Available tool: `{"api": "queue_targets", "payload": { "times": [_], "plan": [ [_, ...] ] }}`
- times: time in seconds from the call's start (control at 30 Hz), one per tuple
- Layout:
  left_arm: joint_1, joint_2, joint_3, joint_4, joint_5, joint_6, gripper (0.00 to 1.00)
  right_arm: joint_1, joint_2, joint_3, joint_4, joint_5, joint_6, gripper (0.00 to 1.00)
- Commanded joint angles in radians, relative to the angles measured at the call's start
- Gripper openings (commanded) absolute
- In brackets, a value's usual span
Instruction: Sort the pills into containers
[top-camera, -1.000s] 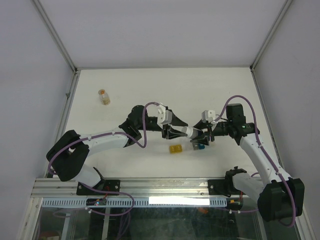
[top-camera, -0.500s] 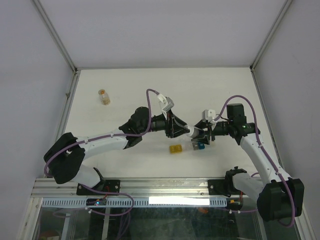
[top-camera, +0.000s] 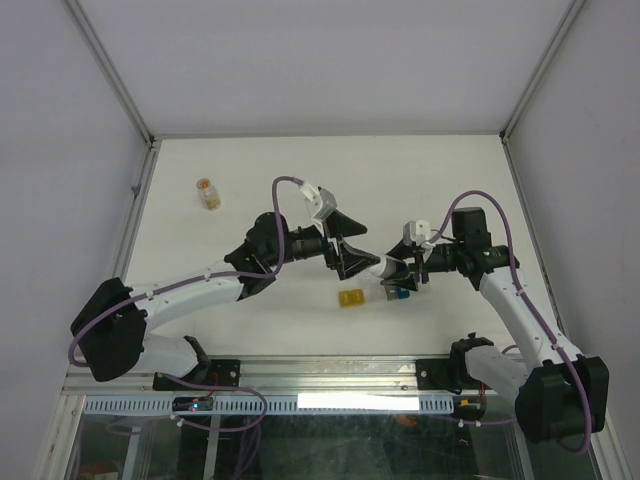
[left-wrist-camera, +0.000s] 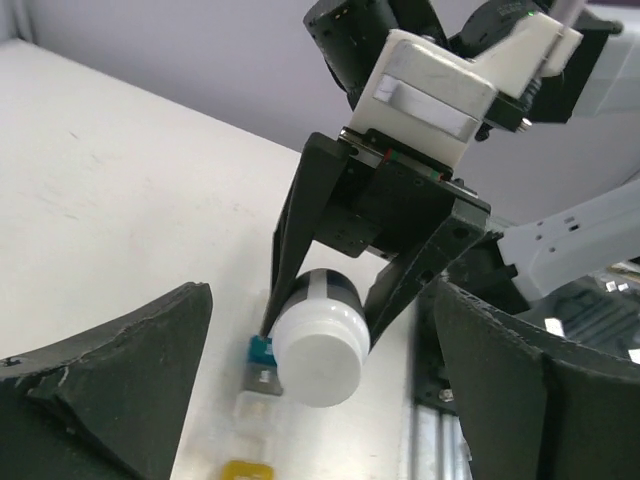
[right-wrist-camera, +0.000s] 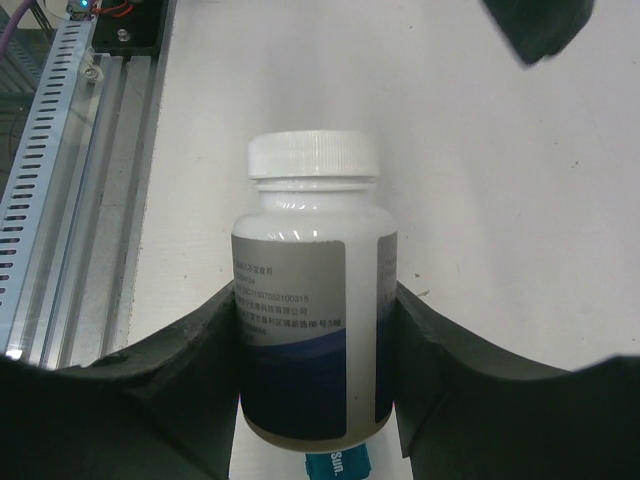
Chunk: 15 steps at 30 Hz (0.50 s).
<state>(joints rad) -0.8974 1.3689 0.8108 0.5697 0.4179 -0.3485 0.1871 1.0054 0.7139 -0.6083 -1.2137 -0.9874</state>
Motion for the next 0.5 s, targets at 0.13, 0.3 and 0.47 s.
{"api": "queue_targets", "payload": {
  "times": [0.13,0.3,0.47],
  "plan": [
    [0.032,-0.167,-0.152,0.133,0.243,0.559,0.99,0.005,-0.008,0.021,0.002,-0.047,-0.015,0.0],
    [0.042,-0.105,-0.142,0.095,0.363,0.785,0.99,0.004,-0.008,0.021,0.002,-0.047,-0.015,0.0],
    [0.045,-0.009,-0.067,0.079,0.37,0.787,0.99,0.005,-0.005,0.021,0.002,-0.046,-0.016,0.0]
  ]
}}
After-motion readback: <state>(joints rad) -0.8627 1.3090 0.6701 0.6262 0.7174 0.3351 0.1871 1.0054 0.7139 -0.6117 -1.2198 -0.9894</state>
